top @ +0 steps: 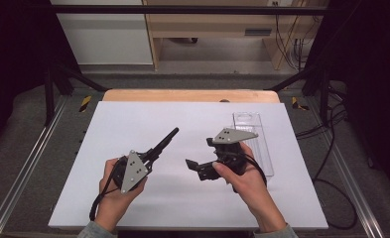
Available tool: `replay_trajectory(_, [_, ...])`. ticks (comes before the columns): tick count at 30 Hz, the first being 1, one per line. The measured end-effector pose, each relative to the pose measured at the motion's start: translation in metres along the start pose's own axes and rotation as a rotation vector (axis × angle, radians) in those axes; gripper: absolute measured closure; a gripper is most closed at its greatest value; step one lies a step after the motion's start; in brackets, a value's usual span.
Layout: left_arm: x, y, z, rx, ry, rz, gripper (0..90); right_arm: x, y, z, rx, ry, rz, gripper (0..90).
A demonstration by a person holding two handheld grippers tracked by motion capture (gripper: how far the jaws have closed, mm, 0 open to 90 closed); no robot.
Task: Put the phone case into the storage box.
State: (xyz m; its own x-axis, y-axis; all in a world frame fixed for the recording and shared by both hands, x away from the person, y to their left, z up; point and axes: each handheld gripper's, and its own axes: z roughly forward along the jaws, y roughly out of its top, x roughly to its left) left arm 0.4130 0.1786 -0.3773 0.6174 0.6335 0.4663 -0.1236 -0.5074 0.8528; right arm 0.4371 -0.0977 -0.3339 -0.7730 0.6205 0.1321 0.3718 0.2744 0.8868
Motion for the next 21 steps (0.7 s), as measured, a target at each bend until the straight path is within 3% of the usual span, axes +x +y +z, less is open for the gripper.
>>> replay_trajectory(3, [0.001, 0.002, -0.001, -0.012, -0.005, -0.026, 85.7, 0.000, 0.001, -0.002, -0.026, 0.002, 0.006, 6.2])
replay_trajectory(21, [0.000, 0.011, 0.004, -0.030, -0.037, -0.113, 85.6, -0.001, -0.002, -0.005, -0.040, 0.005, 0.020, 6.3])
